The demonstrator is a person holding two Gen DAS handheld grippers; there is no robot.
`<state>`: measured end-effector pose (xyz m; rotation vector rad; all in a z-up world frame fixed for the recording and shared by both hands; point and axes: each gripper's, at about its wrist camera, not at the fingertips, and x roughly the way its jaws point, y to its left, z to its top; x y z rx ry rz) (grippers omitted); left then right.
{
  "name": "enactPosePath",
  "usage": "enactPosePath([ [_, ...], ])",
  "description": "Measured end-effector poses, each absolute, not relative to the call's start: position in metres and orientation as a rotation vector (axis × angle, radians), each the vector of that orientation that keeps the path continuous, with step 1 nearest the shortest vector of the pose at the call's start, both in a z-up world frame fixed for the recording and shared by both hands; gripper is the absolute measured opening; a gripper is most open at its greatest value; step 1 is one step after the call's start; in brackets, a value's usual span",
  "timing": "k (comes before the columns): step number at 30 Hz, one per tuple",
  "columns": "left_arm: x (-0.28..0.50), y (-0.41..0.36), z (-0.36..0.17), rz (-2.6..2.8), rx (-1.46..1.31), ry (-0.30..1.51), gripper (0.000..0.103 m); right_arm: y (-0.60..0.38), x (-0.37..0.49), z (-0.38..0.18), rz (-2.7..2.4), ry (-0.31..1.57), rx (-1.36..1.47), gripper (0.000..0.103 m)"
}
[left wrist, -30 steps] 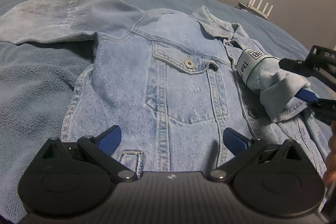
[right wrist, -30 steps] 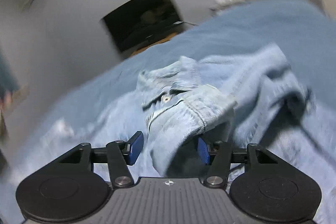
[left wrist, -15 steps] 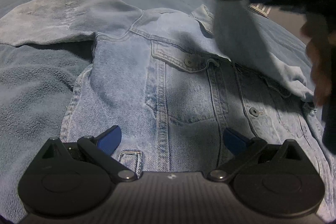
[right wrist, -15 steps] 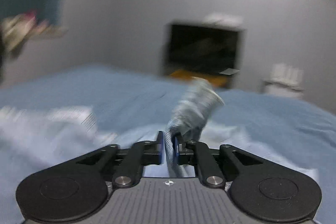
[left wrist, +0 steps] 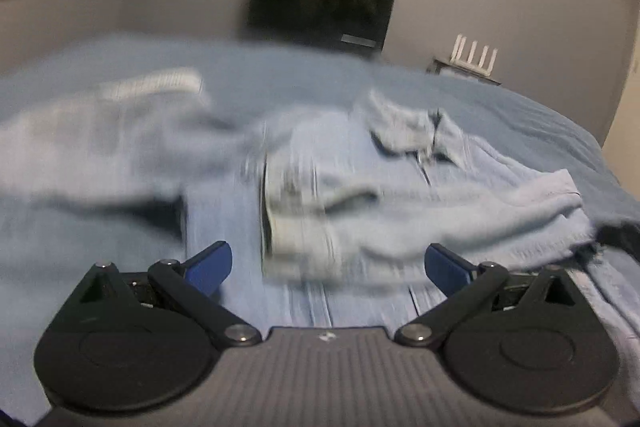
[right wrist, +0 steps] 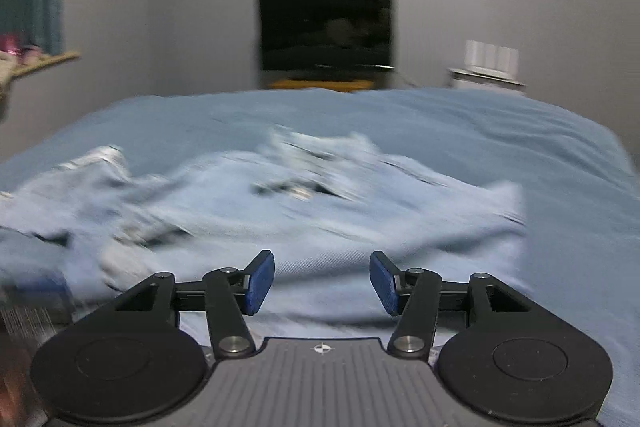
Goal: Fold large clothes
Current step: 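Carry the held sleeve across the jacket body with the right tool and release, then reach the left tool to the other sleeve cuff and grasp it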
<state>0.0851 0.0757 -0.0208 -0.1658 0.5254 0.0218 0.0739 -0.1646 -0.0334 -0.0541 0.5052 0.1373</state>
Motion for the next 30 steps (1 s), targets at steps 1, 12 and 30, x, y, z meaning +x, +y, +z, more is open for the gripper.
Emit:
enactPosePath([
  [1,0.092,0.076,-0.020,0.019,-0.148,0.520,0.099,-0.175,0.071,-0.037,0.097,0.512,-0.062,0.057],
  [12,0.123,0.100,-0.051,-0.014,-0.247,0.655,0.037,-0.210,0.121,-0.102,-0.100,0.583,-0.199,0.063],
  [30,0.122,0.086,-0.052,-0.010,-0.157,0.669,0.037,-0.265,0.139,-0.090,-0.162,0.696,-0.078,0.047],
])
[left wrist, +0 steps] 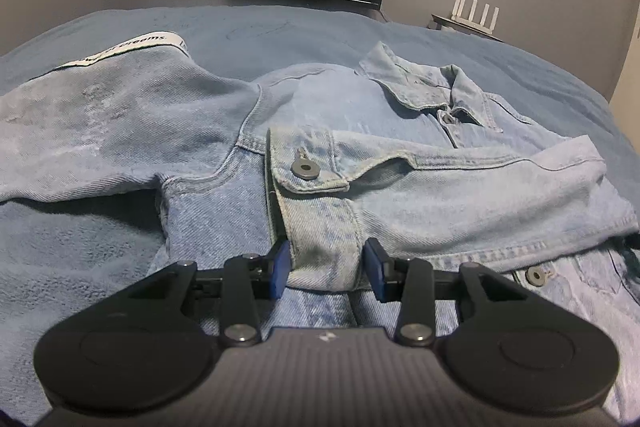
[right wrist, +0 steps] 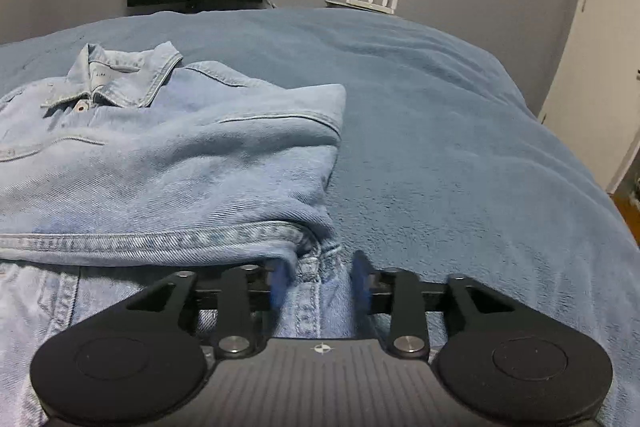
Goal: Fold large clothes
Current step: 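Reach the left tool to the other sleeve cuff and grasp it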
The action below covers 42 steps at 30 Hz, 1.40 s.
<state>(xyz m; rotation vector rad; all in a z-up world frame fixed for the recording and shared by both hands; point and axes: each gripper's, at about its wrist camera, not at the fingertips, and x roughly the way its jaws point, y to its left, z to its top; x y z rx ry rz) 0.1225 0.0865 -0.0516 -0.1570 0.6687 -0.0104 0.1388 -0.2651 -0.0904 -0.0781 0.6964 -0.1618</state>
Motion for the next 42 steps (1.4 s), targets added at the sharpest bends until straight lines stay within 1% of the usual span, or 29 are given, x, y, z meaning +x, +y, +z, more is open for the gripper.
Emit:
enactPosePath([
  [1,0.123,0.087,-0.051,-0.011,-0.158,0.671,0.037,-0.268,0.134,-0.086,-0.152,0.704,-0.051,0.048],
  [3,0.124,0.087,-0.052,-0.010,-0.158,0.674,0.037,-0.271,0.117,-0.074,-0.117,0.694,0.033,0.054],
  [5,0.124,0.087,-0.051,-0.011,-0.156,0.674,0.038,-0.271,0.110,-0.063,-0.039,0.665,0.134,0.054],
  [8,0.124,0.088,-0.052,-0.014,-0.161,0.674,0.038,-0.265,0.107,-0.053,0.018,0.566,0.234,0.054],
  [10,0.123,0.090,-0.053,-0.017,-0.168,0.674,0.038,-0.253,0.117,-0.056,0.015,0.519,0.218,0.048],
  [12,0.123,0.091,-0.053,-0.019,-0.178,0.674,0.038,-0.242,0.129,-0.066,0.014,0.519,0.183,0.035],
  [14,0.123,0.091,-0.053,-0.020,-0.181,0.676,0.039,-0.232,0.140,-0.081,0.015,0.536,0.121,0.029],
  [17,0.124,0.092,-0.052,-0.021,-0.180,0.679,0.039,-0.229,0.152,-0.107,-0.044,0.685,0.037,0.012],
  [20,0.124,0.090,-0.052,-0.015,-0.164,0.679,0.040,-0.236,0.153,-0.109,-0.042,0.692,0.094,0.009],
  [22,0.125,0.089,-0.053,-0.014,-0.159,0.679,0.041,-0.233,0.154,-0.104,-0.049,0.686,0.105,0.011],
  [23,0.125,0.090,-0.053,-0.014,-0.160,0.679,0.041,-0.231,0.152,-0.102,-0.044,0.666,0.113,0.017],
  [24,0.125,0.090,-0.052,-0.011,-0.162,0.677,0.043,-0.230,0.148,-0.101,-0.036,0.645,0.122,0.029],
  [25,0.124,0.090,-0.052,-0.002,-0.162,0.673,0.051,-0.229,0.145,-0.098,-0.026,0.617,0.134,0.037],
  [26,0.123,0.091,-0.051,0.009,-0.165,0.666,0.054,-0.224,0.142,-0.096,-0.026,0.585,0.143,0.051],
  [27,0.121,0.092,-0.048,0.015,-0.173,0.655,0.054,-0.221,0.143,-0.095,-0.028,0.562,0.142,0.060],
  [28,0.120,0.093,-0.044,0.020,-0.184,0.638,0.055,-0.217,0.142,-0.093,-0.037,0.537,0.129,0.062],
  [29,0.118,0.095,-0.039,0.022,-0.192,0.618,0.063,-0.214,0.142,-0.091,-0.043,0.515,0.114,0.070],
  [30,0.115,0.097,-0.031,0.028,-0.202,0.586,0.069,-0.210,0.138,-0.090,-0.051,0.483,0.102,0.074],
  [31,0.112,0.101,-0.024,0.043,-0.210,0.555,0.083,-0.206,0.136,-0.089,-0.058,0.457,0.094,0.084],
  [32,0.107,0.107,-0.015,0.065,-0.222,0.516,0.092,-0.203,0.131,-0.089,-0.063,0.426,0.084,0.092],
  [34,0.098,0.127,0.001,0.125,-0.259,0.438,0.095,-0.196,0.126,-0.087,-0.062,0.388,0.063,0.094],
  [37,0.090,0.167,0.014,0.226,-0.325,0.400,0.095,-0.185,0.117,-0.086,-0.033,0.346,0.009,0.094],
  [42,0.078,0.250,0.006,0.502,-0.438,0.340,0.095,-0.165,0.103,-0.084,0.036,0.285,-0.082,0.095],
])
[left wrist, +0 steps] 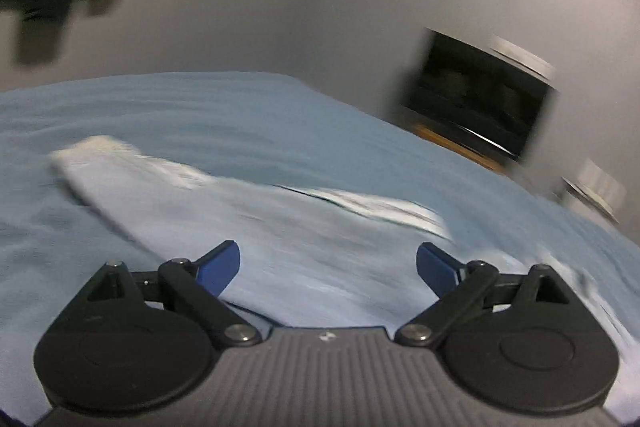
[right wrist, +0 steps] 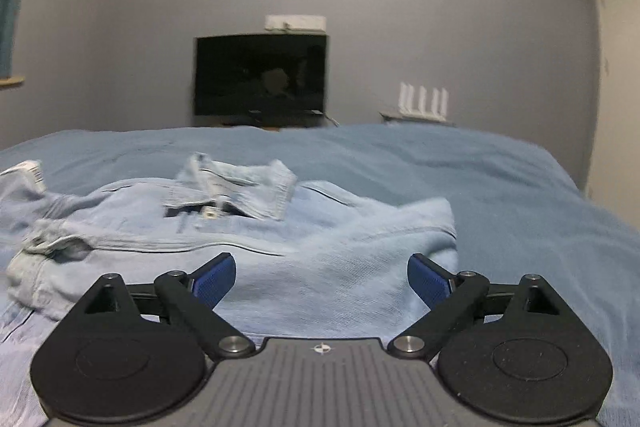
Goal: Fold large clothes
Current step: 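Reach the left tool to the other sleeve cuff and grasp it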
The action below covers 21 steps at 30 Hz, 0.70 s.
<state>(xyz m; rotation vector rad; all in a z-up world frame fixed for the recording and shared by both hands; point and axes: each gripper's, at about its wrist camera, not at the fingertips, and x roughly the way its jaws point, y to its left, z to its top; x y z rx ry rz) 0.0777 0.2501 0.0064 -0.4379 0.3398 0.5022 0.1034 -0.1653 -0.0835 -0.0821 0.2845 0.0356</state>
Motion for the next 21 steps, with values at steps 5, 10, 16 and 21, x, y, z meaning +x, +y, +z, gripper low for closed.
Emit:
enactPosePath([
  [5,0.068,0.324,-0.023,0.732,-0.520,0.303,0.093,-0.142,0.091,-0.088,0.101,0.251,-0.185,0.094],
  [10,0.064,0.379,-0.045,0.781,-0.629,0.226,0.088,-0.123,0.088,-0.094,0.146,0.263,-0.245,0.094],
  [16,0.063,0.405,-0.072,0.779,-0.728,0.184,0.087,-0.118,0.097,-0.090,0.212,0.319,-0.207,0.089],
  [21,0.061,0.418,-0.076,0.755,-0.779,0.137,0.062,-0.128,0.111,-0.087,0.288,0.436,0.092,0.089],
])
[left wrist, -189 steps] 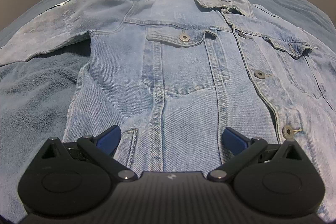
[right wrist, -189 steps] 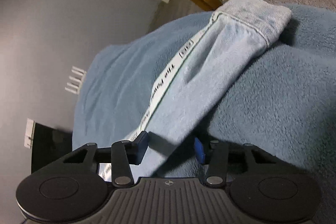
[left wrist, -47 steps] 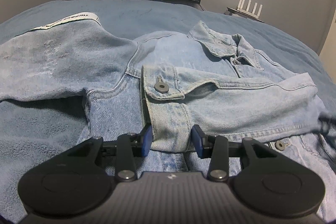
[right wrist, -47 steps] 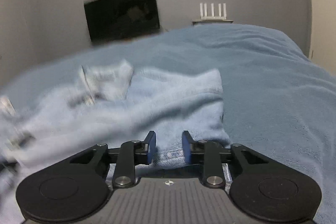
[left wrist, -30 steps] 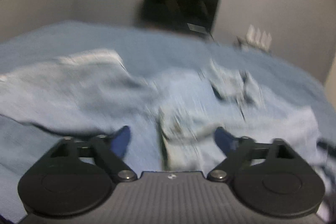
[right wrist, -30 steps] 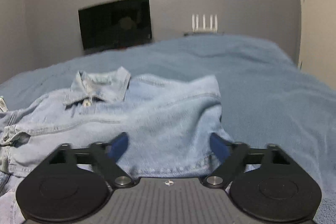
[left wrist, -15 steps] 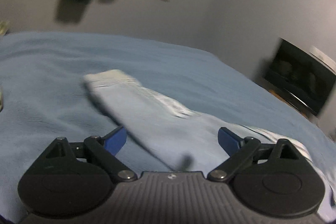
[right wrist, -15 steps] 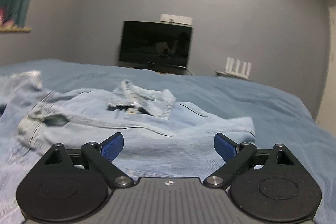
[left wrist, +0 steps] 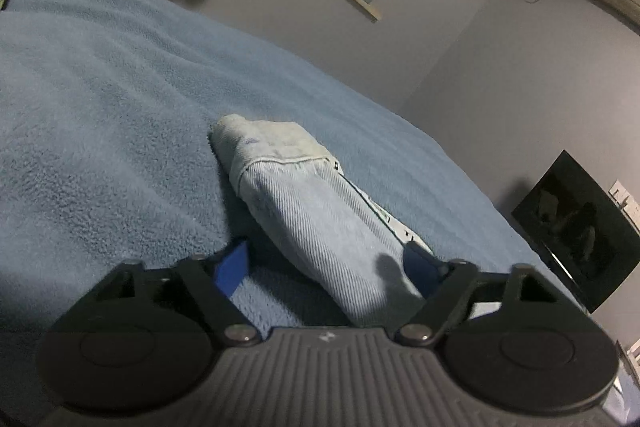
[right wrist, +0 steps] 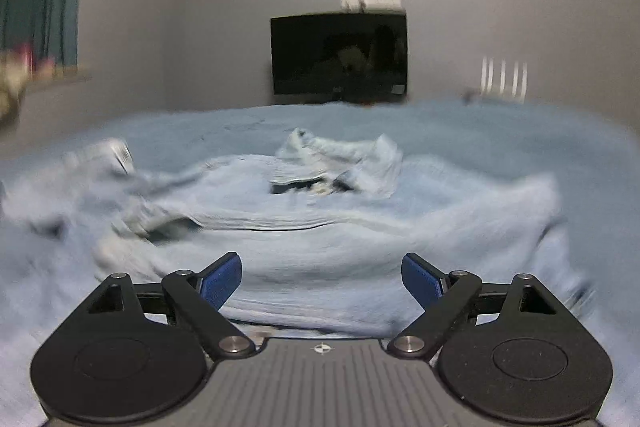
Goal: Fold large clothes
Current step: 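Reach the left tool to the other sleeve cuff and grasp it, then lay the held sleeve across the jacket body with the left tool and release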
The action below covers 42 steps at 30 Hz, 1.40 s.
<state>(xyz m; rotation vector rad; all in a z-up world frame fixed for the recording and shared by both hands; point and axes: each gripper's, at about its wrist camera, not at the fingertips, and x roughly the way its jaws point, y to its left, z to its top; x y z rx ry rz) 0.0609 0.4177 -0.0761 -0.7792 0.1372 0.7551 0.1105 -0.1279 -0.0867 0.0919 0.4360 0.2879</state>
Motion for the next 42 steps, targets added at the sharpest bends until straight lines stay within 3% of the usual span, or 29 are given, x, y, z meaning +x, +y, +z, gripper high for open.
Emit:
enactPosePath([
  [1,0.061,0.421,-0.076,0.737,-0.798,0.139,0.028,-0.127,0.113,-0.090,0.289,0.455,0.112,0.089],
  [2,0.060,0.425,-0.077,0.732,-0.819,0.148,0.015,-0.126,0.112,-0.093,0.283,0.461,0.108,0.089],
  [4,0.057,0.429,-0.078,0.727,-0.846,0.117,0.007,-0.125,0.113,-0.097,0.276,0.472,0.102,0.089],
  [13,0.074,0.372,-0.005,0.531,-0.644,-0.028,0.000,-0.130,0.117,-0.116,0.245,0.515,0.140,0.089],
  [22,0.116,0.209,0.052,0.017,-0.382,-0.038,0.000,-0.123,0.114,-0.125,0.241,0.502,0.084,0.094],
  [30,0.156,0.053,0.034,-0.302,-0.239,0.114,0.000,-0.160,0.107,-0.119,0.159,0.516,0.296,0.089],
  [33,0.170,0.026,0.015,-0.322,-0.256,0.236,0.000,-0.184,0.099,-0.115,0.071,0.514,0.386,0.089],
  [34,0.174,0.019,0.008,-0.324,-0.270,0.288,0.004,-0.192,0.097,-0.115,0.048,0.515,0.417,0.088],
  [36,0.181,0.015,0.000,-0.345,-0.265,0.414,0.028,-0.203,0.094,-0.114,0.027,0.512,0.475,0.087],
  [37,0.179,0.014,-0.002,-0.356,-0.259,0.442,0.052,-0.207,0.092,-0.113,0.022,0.511,0.488,0.087],
  [38,0.177,0.016,-0.001,-0.357,-0.260,0.450,0.068,-0.209,0.092,-0.112,0.024,0.508,0.496,0.087],
  [41,0.158,0.040,0.017,-0.286,-0.250,0.436,0.086,-0.205,0.091,-0.108,0.048,0.501,0.475,0.087],
  [42,0.150,0.045,0.019,-0.260,-0.240,0.452,0.087,-0.202,0.090,-0.106,0.061,0.496,0.460,0.087],
])
